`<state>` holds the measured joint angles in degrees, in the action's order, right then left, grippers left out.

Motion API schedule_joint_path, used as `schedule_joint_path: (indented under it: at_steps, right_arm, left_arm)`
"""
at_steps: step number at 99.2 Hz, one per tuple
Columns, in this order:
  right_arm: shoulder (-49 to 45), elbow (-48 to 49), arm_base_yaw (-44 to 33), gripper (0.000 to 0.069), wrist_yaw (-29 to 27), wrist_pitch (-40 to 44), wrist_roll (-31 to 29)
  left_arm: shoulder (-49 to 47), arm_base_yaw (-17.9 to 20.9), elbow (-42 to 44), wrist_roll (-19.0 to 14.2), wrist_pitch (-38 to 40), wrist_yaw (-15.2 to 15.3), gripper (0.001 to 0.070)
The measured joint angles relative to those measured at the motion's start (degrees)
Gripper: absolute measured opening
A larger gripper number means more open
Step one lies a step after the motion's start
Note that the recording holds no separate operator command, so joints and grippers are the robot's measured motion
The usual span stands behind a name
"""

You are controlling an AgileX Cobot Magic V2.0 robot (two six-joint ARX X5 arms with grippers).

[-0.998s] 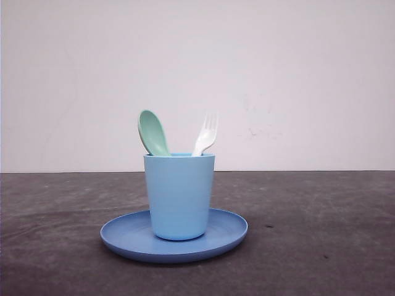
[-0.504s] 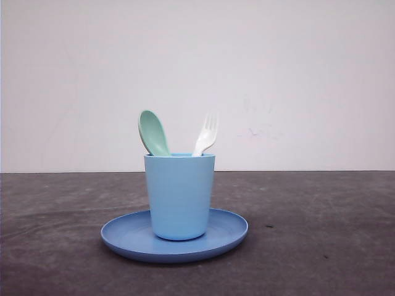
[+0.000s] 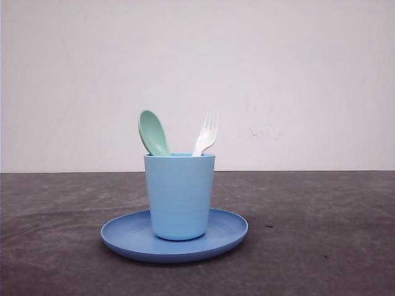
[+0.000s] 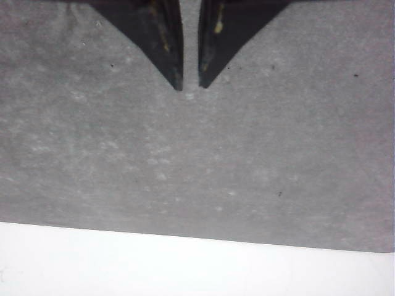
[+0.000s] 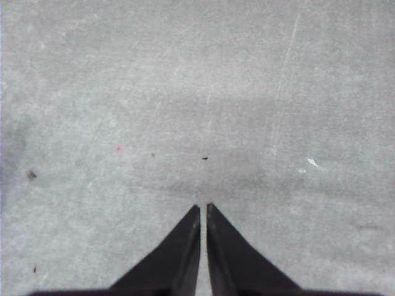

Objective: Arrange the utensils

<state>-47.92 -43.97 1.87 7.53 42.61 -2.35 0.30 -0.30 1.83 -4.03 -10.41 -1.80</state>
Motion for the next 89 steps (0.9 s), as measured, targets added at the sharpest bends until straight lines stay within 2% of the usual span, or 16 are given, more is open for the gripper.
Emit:
schedule_joint_path:
  at_steps: [18, 29, 48, 59, 72, 89]
  right_arm:
    - [3.9, 2.3, -0.1, 0.0017, -1.3, -3.5, 0.5]
    - [10.3, 9.0, -0.5, 0.0017, -0.7, -12.1, 0.7]
    - [26.0, 27.1, -2.0, 0.0017, 1.5, -28.6, 0.1]
    - [36.3, 34.9, -2.4, 0.0017, 1.4, -29.1, -1.0]
    - [44.5, 38.9, -2.4, 0.0017, 1.4, -29.2, -1.1]
    - [47.8, 41.3, -2.4, 0.0017, -0.8, -29.9, -1.2]
  left_arm:
    - [0.0, 0.0, 0.0, 0.0, 0.0, 0.0, 0.0018]
    - [0.0, 0.0, 0.0, 0.0, 0.0, 0.0, 0.0018]
    - [0.0, 0.0, 0.0, 0.0, 0.0, 0.0, 0.0018]
    - [0.0, 0.0, 0.0, 0.0, 0.0, 0.0, 0.0018]
    - [0.0, 0.0, 0.0, 0.0, 0.0, 0.0, 0.0018]
    - [0.0, 0.0, 0.0, 0.0, 0.0, 0.0, 0.0018]
